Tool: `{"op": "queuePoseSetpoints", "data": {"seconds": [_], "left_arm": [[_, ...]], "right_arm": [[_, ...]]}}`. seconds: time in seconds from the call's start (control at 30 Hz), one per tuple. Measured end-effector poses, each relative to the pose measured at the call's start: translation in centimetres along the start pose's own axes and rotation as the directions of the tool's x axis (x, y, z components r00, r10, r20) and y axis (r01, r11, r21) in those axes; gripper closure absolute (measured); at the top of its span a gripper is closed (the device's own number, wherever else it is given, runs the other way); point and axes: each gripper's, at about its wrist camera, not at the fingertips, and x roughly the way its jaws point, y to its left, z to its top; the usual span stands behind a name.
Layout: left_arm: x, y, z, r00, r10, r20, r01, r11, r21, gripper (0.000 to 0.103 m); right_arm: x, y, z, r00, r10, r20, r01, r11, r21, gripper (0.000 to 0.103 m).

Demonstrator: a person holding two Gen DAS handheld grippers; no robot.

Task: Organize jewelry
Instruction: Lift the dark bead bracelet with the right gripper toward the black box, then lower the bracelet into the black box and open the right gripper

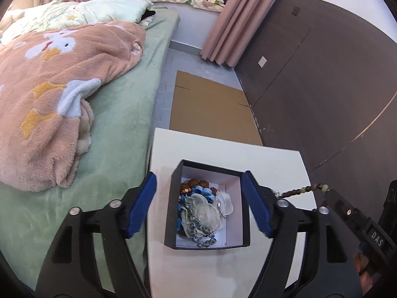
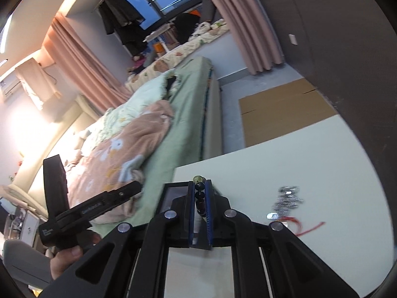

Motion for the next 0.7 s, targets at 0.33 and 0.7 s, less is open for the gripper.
{"op": "queuePoseSetpoints", "data": {"seconds": [0.33, 0.7], "left_arm": [[-1.4, 1.8, 0.6, 0.998, 0.017, 0.052, -0.013, 0.998, -0.066, 0.008], [-1.1, 1.6, 0.4, 0.999, 0.019, 0.045, -0.016, 0.998, -0.060, 0.008]], "right_arm": [[4.6, 2.1, -1.2, 0.993, 0.084, -0.084, -0.081, 0.996, 0.041, 0.049], [0.8, -2.3, -1.1, 0.998, -0.054, -0.028, 0.056, 0.994, 0.097, 0.035]]}}
